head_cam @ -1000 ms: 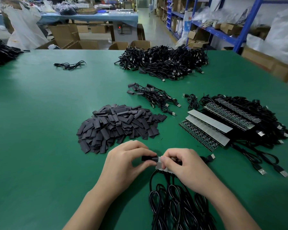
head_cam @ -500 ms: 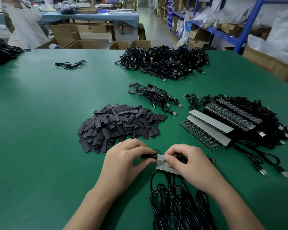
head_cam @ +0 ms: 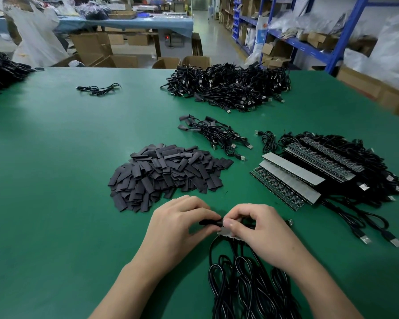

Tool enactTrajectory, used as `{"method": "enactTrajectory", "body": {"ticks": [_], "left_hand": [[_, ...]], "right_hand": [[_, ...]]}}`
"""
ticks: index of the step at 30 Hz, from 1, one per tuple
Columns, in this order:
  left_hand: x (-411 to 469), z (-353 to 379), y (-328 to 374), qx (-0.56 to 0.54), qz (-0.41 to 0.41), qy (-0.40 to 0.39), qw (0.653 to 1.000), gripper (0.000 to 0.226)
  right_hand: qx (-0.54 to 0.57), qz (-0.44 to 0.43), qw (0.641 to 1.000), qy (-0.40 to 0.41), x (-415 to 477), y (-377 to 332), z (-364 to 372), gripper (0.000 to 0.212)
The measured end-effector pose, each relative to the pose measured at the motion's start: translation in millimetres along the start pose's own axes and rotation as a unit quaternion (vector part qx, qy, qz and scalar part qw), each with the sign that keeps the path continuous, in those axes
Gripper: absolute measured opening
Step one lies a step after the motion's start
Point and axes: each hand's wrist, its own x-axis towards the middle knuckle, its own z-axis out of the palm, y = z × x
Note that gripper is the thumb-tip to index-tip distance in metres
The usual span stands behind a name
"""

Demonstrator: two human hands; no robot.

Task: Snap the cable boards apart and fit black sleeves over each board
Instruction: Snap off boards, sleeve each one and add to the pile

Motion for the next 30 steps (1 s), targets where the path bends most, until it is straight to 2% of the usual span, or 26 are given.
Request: {"method": "enactTrajectory", "body": {"ticks": [13, 16, 20, 22, 26, 30], "left_hand": [[0.4, 3.0, -2.2, 0.035, 0.039, 0.004, 0.999, 0.013], [0.9, 3.2, -1.1, 0.005, 0.011, 0.02, 1.0, 0.018], [1.2, 1.2, 1.3, -0.049, -0.078, 0.072, 0.993, 0.032], [1.2, -0.2, 0.5, -0.074, -0.115, 0.102, 0.985, 0.032], [2.8, -0.5, 2.9, -0.083, -0.134, 0.12, 0.98, 0.022], [2.8, 1.5, 3.2, -0.077, -0.135, 0.118, 0.981, 0.022]], "right_hand": [[0.017, 0.012, 1.0, -0.008, 2.2, 0.6, 1.8, 0.015], [0.063, 0.014, 0.998, -0.009, 3.8, 1.6, 0.1, 0.016], [0.108, 0.016, 0.994, 0.006, 5.6, 5.7, -2.8, 0.015], [0.139, 0.018, 0.99, 0.015, 5.7, 8.8, -4.1, 0.015], [0.156, 0.017, 0.988, 0.001, 7.2, 11.6, -4.2, 0.015], [0.162, 0.023, 0.986, -0.014, 8.5, 15.0, -3.7, 0.016]]}}
